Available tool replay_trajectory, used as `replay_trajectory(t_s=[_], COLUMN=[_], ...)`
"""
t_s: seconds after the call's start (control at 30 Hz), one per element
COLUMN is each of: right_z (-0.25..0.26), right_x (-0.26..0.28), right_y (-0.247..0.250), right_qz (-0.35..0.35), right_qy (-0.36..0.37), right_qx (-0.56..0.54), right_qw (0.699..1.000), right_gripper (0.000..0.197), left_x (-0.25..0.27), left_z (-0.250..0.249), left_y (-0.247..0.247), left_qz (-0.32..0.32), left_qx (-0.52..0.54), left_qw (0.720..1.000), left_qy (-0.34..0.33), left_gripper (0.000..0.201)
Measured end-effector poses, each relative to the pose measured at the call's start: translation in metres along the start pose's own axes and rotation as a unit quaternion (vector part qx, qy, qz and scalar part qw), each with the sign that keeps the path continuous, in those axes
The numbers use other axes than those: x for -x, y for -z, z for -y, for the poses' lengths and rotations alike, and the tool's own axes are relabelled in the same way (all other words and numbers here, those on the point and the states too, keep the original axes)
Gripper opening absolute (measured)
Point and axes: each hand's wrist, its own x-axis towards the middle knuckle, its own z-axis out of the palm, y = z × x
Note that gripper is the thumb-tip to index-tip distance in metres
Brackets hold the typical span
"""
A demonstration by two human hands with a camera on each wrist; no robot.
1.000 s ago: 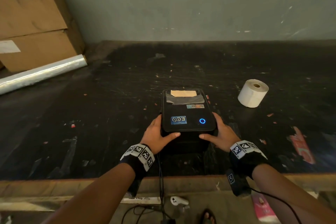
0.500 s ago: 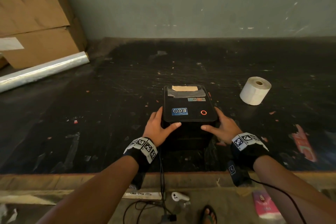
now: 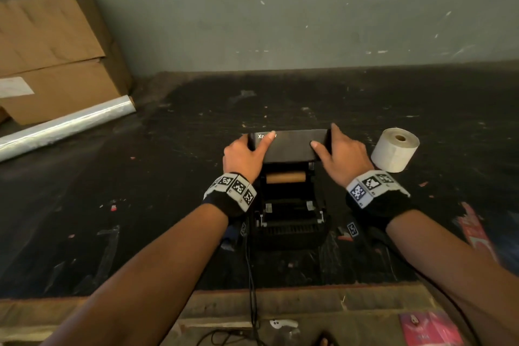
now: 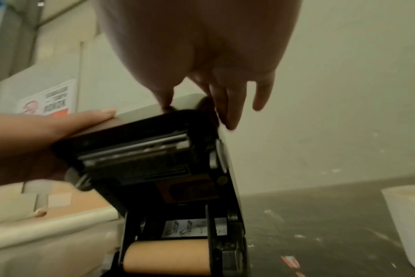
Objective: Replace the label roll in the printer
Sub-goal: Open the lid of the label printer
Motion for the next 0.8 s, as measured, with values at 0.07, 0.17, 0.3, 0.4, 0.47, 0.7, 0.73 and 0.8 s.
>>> replay_trajectory(t_s=[0.07, 0.17, 0.3, 0.4, 0.47, 0.7, 0.73, 0.8], right_z=[0.003, 0.0, -0.004, -0.006, -0.005, -0.003, -0.004, -0.004], right_x=[-0.005, -0.02, -0.049, -0.07, -0.081, -0.109, -0.111, -0.116], right_y=[-0.005, -0.01, -0.014, -0.02, -0.023, -0.025, -0.025, -0.024], right_qz=[-0.04, -0.044, -0.056, -0.03, -0.018, -0.016, -0.013, -0.007], right_qy=[0.048, 0.078, 0.093, 0.068, 0.049, 0.04, 0.038, 0.035], right_qx=[0.008, 0.013, -0.035, -0.097, -0.126, -0.179, -0.179, -0.178], right_qw=[0.998, 0.996, 0.994, 0.993, 0.991, 0.983, 0.983, 0.983], right_gripper=[0.059, 0.05, 0.047, 0.047, 0.047, 0.046, 0.046, 0.045], left_x=[-0.015, -0.031, -0.04, -0.049, -0.056, -0.078, -0.08, -0.085], left_z=[-0.011, -0.024, -0.015, -0.008, -0.007, -0.004, -0.003, -0.002], left_y=[0.001, 0.001, -0.005, -0.008, -0.009, -0.022, -0.025, -0.029], left_qz=[-0.026, -0.064, -0.062, -0.031, -0.02, -0.004, -0.003, -0.005], left_qx=[-0.033, -0.071, -0.068, -0.061, -0.057, -0.061, -0.065, -0.067], left_qw=[0.999, 0.995, 0.991, 0.989, 0.99, 0.99, 0.991, 0.991], left_qy=[0.006, -0.009, -0.101, -0.133, -0.129, -0.125, -0.12, -0.112], left_gripper=[0.065, 0.061, 0.045, 0.045, 0.044, 0.047, 0.047, 0.049])
